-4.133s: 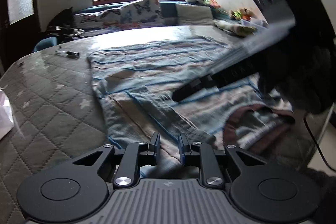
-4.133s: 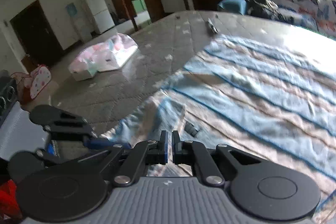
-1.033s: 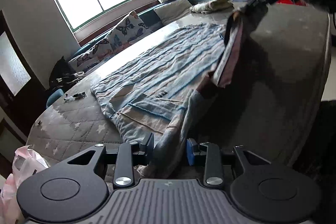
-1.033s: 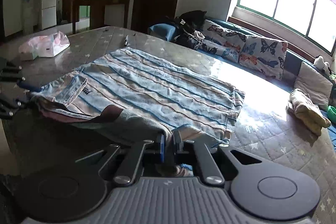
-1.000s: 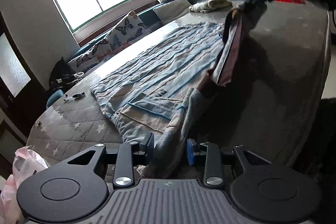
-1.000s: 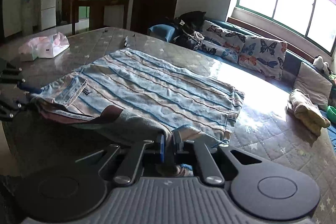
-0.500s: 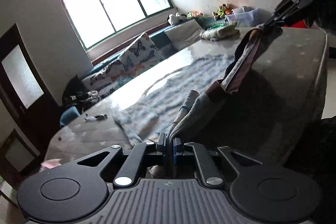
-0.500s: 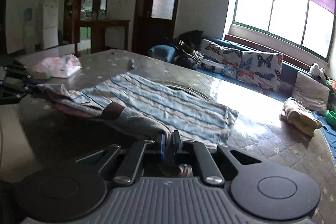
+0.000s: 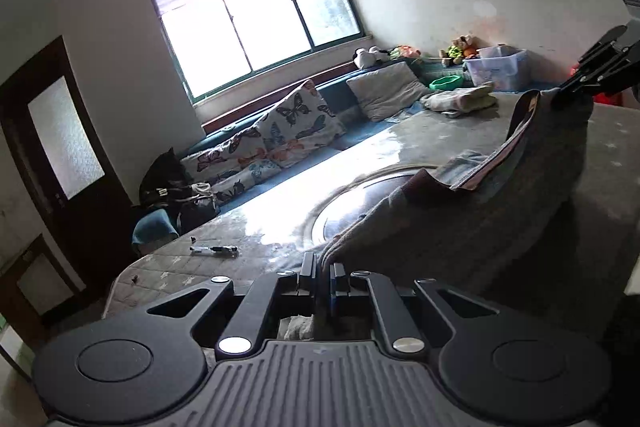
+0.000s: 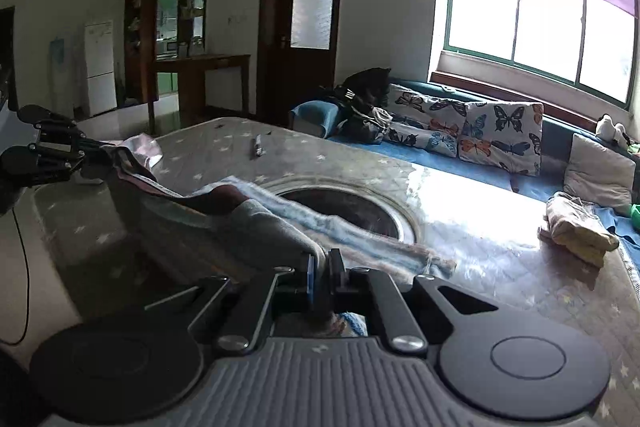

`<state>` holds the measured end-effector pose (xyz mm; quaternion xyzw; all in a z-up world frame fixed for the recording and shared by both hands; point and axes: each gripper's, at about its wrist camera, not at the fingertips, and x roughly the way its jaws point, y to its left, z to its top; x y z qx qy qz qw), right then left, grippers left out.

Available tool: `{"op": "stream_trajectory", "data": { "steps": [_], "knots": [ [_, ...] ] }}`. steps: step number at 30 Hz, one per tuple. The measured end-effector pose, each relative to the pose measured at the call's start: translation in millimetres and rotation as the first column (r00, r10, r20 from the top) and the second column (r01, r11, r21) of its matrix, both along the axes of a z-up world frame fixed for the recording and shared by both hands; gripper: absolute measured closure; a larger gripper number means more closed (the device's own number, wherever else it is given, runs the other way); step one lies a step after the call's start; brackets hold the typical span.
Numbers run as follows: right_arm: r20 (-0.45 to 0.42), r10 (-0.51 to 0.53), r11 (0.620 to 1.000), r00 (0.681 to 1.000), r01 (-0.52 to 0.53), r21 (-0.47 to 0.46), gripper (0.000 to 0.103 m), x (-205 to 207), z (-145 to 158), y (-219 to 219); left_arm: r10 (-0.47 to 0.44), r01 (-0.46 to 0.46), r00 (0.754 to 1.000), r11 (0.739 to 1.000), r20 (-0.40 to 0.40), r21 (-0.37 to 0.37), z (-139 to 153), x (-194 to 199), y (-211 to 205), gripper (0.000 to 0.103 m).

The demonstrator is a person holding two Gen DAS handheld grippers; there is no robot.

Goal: Fold clothes
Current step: 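Lift the shirt off the mattress with both tools, folding it over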

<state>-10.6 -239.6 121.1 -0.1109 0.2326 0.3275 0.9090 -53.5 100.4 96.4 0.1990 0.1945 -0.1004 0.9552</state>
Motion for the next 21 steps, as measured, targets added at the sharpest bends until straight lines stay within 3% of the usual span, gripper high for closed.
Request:
{"op": "stream_trajectory", "data": {
  "steps": [10,17,21],
  "knots": [
    [-0.091,-0.055,0.998,0.994,0.053,-0.025,0.097,118,-12,30,0.009,-0.012,0.992,1.000,-0.129,-0.023,-7,131,19,0.096],
    [-0.234,-0.135,0.991,0.963,0.134,-0.022,0.097,191,-57,41,0.037,-0.047,0.964,0.998,-0.262,-0.031,-49,209,19,0.092],
    [-0.276,-0.177,0.984,0.945,0.179,-0.017,0.094,210,-86,42,0.082,-0.100,0.952,0.994,-0.296,-0.045,-74,231,20,0.089]
  ]
}}
